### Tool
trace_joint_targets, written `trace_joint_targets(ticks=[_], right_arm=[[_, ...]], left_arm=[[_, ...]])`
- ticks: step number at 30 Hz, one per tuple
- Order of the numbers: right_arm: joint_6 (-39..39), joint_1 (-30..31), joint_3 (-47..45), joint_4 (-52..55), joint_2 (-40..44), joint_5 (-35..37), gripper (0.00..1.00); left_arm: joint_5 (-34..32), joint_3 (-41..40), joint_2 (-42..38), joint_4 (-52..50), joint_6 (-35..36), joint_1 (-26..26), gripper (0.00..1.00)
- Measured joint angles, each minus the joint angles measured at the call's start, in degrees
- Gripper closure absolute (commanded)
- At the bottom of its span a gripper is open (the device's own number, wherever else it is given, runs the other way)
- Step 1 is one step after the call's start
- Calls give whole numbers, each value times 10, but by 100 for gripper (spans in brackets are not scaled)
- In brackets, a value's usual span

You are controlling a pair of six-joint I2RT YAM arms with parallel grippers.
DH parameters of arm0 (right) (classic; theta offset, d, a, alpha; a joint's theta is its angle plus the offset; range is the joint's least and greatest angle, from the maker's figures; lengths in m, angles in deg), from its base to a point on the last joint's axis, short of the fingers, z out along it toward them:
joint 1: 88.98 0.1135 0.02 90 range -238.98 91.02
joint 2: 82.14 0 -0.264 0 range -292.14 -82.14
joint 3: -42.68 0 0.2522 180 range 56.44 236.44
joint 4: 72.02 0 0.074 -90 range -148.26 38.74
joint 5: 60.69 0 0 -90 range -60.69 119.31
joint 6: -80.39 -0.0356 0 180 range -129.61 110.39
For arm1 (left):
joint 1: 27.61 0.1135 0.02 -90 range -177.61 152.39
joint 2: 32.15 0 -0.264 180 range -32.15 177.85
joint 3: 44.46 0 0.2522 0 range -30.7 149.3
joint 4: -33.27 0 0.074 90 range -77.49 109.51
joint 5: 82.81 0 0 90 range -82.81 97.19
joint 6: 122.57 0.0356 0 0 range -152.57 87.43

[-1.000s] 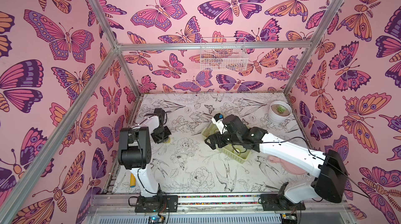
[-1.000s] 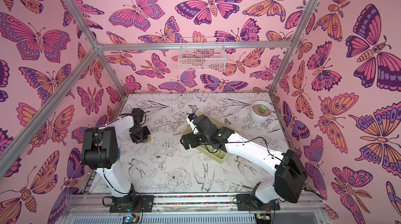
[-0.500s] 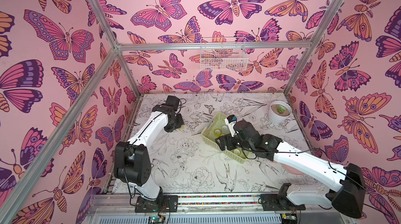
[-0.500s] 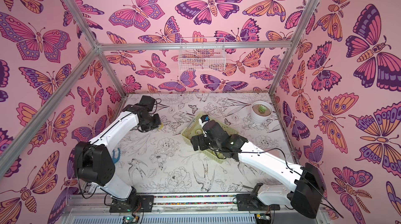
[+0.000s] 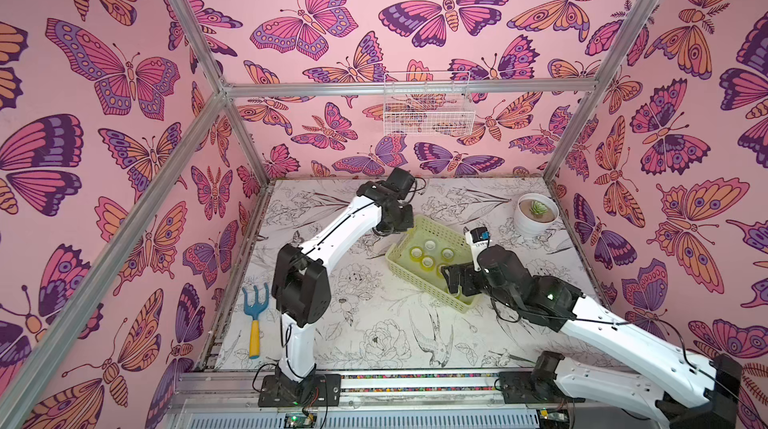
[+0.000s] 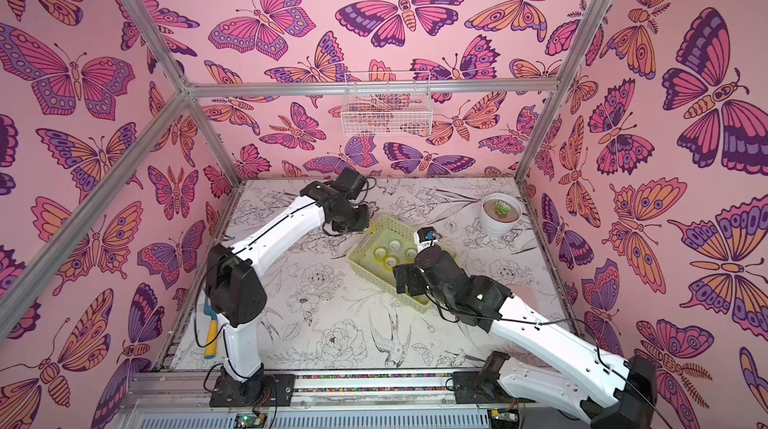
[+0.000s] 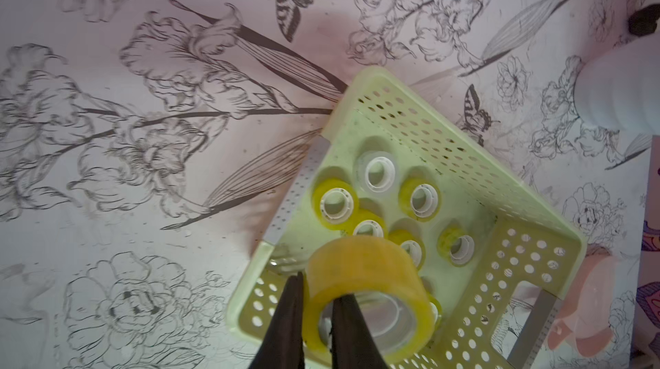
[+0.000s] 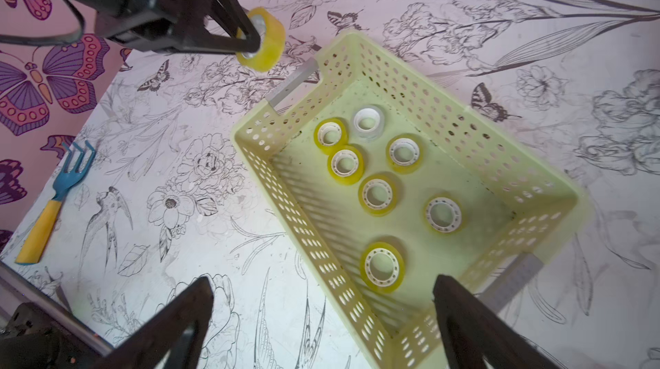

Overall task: Put the transparent tape into the storage box
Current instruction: Place the tape in the storage box.

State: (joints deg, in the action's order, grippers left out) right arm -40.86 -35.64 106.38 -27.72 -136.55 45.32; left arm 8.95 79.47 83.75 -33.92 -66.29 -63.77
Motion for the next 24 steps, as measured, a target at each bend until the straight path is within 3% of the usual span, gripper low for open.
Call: trace_joint_targets(ticks=[12,24], right_arm=[[-22,-1,-12,75,90,66,1],[-35,-1,-15,113,109,82,1]], left_arm=[[65,181,182,-6,0,-88,90],[120,253,281,-7,-9,-118,90]])
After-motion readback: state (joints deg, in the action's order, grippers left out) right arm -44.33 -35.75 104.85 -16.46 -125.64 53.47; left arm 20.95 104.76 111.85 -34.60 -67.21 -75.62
